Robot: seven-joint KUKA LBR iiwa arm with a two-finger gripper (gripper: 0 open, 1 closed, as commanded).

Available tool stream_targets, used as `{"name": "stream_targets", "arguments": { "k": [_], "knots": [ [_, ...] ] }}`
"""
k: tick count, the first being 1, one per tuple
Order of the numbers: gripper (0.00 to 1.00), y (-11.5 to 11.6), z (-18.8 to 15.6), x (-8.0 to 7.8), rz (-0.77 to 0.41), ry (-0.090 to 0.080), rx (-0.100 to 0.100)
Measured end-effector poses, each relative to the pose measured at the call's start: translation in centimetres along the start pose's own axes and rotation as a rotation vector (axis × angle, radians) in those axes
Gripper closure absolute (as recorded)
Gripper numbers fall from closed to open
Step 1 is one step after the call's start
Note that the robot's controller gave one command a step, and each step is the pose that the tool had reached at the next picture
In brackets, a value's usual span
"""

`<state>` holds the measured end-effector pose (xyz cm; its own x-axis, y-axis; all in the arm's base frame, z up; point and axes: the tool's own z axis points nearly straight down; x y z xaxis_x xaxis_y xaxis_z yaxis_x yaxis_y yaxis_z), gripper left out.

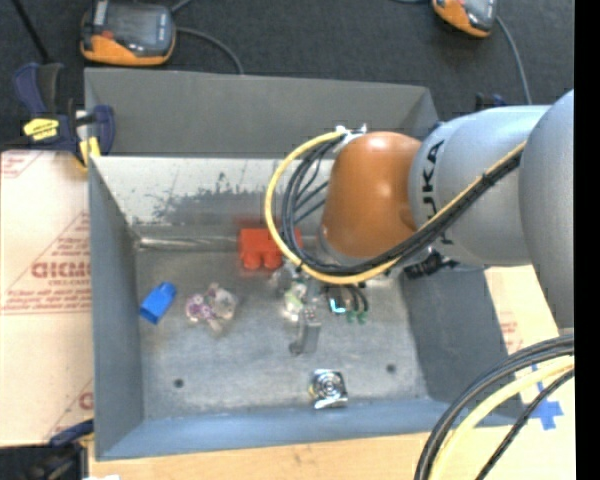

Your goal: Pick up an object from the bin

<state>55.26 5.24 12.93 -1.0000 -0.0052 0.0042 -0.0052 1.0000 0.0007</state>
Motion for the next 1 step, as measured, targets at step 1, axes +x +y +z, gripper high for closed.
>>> {"name": "stream_targets", "arguments": {
  "k": [1],
  "knots": [
    [1.00, -0.02, -0.41, -0.20, 0.003, -0.007, -0.001]
  ]
}}
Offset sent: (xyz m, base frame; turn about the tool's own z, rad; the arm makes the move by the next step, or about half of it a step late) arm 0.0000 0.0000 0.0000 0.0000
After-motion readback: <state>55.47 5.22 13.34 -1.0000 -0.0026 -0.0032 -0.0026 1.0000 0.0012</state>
